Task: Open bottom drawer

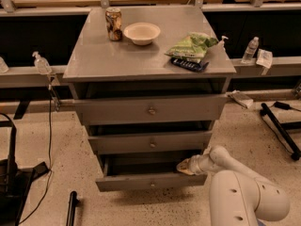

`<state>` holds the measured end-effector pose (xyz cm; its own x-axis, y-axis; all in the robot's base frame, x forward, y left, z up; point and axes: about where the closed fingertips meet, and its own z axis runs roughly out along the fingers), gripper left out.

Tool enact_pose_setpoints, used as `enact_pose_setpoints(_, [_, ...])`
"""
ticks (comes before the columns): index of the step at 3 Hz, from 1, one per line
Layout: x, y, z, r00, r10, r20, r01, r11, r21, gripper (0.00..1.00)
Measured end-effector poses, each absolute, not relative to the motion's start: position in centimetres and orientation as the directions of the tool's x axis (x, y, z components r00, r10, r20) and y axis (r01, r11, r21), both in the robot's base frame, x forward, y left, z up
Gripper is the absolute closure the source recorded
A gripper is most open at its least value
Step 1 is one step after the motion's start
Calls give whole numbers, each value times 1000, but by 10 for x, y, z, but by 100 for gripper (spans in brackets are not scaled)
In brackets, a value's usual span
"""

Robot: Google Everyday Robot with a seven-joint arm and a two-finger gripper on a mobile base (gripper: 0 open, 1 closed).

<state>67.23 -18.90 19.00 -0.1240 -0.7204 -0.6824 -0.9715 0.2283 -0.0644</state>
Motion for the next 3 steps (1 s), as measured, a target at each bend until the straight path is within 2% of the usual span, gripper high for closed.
enact_pose_setpoints(1, [646, -179, 189, -105, -706, -700, -985, 173, -27, 100])
enact_pose_setpoints(3, [627, -175, 195, -77, -689, -721, -989, 143, -31, 100])
